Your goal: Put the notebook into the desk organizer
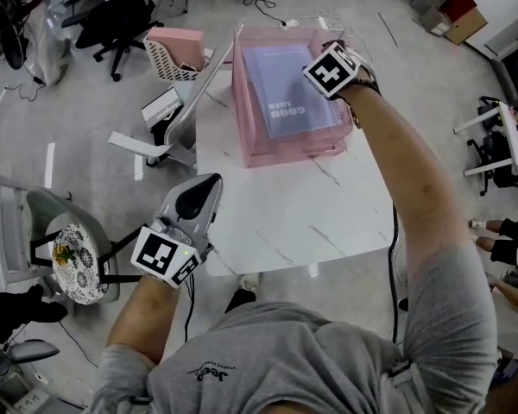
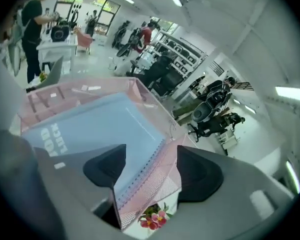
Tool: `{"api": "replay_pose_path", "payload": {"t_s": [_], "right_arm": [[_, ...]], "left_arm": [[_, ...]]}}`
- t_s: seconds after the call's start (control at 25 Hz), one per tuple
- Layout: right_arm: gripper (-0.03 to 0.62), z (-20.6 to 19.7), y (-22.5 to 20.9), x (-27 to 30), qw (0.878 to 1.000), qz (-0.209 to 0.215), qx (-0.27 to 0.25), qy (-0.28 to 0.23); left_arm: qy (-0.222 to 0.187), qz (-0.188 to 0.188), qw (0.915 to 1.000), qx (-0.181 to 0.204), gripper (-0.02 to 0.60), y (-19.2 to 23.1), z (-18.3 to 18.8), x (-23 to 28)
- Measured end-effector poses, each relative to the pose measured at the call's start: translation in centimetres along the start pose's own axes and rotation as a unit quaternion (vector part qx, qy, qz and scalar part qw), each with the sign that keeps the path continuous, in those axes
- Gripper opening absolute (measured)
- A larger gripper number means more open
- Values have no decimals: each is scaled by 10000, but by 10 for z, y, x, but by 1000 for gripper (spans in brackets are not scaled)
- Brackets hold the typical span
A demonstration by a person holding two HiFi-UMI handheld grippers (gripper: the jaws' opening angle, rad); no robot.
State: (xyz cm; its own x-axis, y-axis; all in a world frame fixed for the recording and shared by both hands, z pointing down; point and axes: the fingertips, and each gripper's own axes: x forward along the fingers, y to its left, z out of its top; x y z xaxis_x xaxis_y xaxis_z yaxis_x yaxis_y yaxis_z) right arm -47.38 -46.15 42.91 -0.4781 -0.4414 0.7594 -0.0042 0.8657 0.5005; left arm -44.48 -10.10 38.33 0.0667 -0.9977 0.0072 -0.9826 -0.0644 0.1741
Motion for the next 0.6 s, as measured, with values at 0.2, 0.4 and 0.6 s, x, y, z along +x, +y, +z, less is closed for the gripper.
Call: {"api": "replay_pose_path", "payload": {"t_s": [0.2, 0.4, 0.6], "right_arm": [[299, 22, -22, -40, 9961, -124, 505, -709], [299, 22, -16, -91, 9848, 126, 1029, -1391], [298, -10, -8, -168, 9698, 80, 1343, -2033]], "left_arm": [[-40, -122, 9999, 53, 26, -4, 8, 8], [-68, -458, 9989, 102, 26, -25, 18, 24], [-81, -1102, 9936, 249, 26, -70, 31, 50]]}}
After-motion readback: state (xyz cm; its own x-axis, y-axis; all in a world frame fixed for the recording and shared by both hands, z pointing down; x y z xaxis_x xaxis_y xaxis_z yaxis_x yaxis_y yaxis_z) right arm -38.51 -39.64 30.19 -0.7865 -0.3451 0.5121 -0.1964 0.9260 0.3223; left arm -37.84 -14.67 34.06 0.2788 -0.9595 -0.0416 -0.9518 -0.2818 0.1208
